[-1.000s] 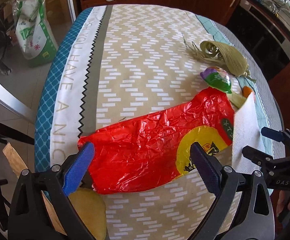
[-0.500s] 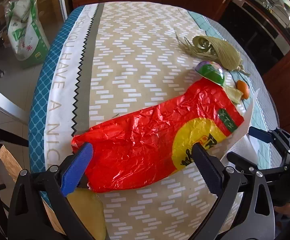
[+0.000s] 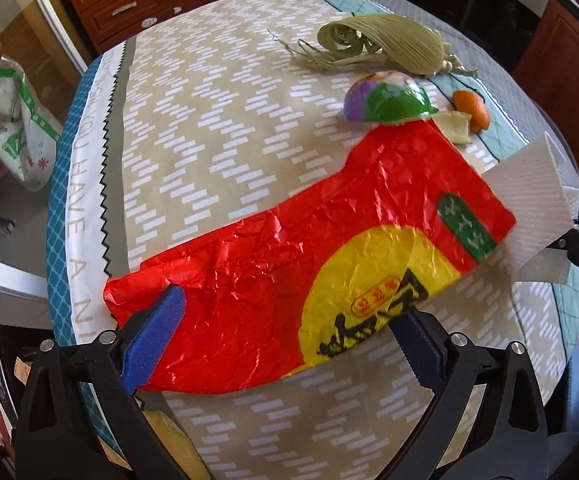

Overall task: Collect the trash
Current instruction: 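Grasp the red plastic bag with the left tool while the right tool grasps the paper towel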

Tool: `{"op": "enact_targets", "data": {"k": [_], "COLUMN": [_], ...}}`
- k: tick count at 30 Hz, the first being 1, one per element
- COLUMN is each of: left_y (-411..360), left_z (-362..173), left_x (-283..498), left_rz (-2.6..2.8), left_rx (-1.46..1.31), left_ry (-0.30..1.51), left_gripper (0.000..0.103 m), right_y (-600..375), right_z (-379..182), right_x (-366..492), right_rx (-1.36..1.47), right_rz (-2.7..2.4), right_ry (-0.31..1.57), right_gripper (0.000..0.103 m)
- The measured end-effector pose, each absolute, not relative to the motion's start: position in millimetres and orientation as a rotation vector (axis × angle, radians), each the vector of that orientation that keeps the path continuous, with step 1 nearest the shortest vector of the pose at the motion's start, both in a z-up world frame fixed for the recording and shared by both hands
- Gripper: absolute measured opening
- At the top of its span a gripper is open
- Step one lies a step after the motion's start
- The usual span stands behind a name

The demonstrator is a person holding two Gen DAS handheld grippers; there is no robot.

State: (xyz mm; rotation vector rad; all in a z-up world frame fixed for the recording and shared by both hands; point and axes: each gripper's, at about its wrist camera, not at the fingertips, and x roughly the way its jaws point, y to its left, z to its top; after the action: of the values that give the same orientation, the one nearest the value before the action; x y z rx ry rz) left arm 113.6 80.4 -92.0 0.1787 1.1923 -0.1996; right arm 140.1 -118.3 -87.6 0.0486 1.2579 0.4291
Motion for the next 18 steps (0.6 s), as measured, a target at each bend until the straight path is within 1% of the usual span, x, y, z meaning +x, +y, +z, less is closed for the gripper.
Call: {"op": "enact_targets", "data": {"k": [1,2,3,4,5,6,7,8,11,18], "left_y": [80,79,79,78,77,76,77,78,79,64], "left_z": [-92,-91,-89,-87,-84,-81,-79,-76,-62,-23], "left_x": [114,114,114,114,113,113,113,112,108,95], "left_rz": [-0.208,-0.223,-0.235,-0.236,-0.234,-0.219,-0.201,-0.201,-0.190,-0.282], "left_rx": [0.178,0.171,0.162,0.163,0.163,0.165,0.162,0.144,0.124,0.011], "left_ry": [1.189,1.182,1.178,1.171,1.165,1.161,1.160,1.160,1.136,1.115], "left_gripper": [0.096,0.089,0.085,0.073,0.055,0.044,0.024,0.012,0.006,0.004], "right_y": [-124,-127,-131,-134,-137,-141,-144,-147,-152,-181], "right_z": [-86,-85,-84,-83,-83,-81,-80,-79,-74,-61], "right_x": [142,142,142,142,143,139,140,139,138,131], "right_rx": [0.065,0.076,0.082,0.090,0.102,0.112,0.120,0.126,0.137,0.187], "right_rz": [0.428,0.425,0.422,0.421,0.421,0.421,0.420,0.419,0.417,0.404], "right_ry": [1.257,1.254,1.251,1.249,1.247,1.244,1.242,1.238,1.221,1.183], "right_gripper": [0.003,0.003,0.003,0.003,0.003,0.003,0.003,0.003,0.003,0.003]}}
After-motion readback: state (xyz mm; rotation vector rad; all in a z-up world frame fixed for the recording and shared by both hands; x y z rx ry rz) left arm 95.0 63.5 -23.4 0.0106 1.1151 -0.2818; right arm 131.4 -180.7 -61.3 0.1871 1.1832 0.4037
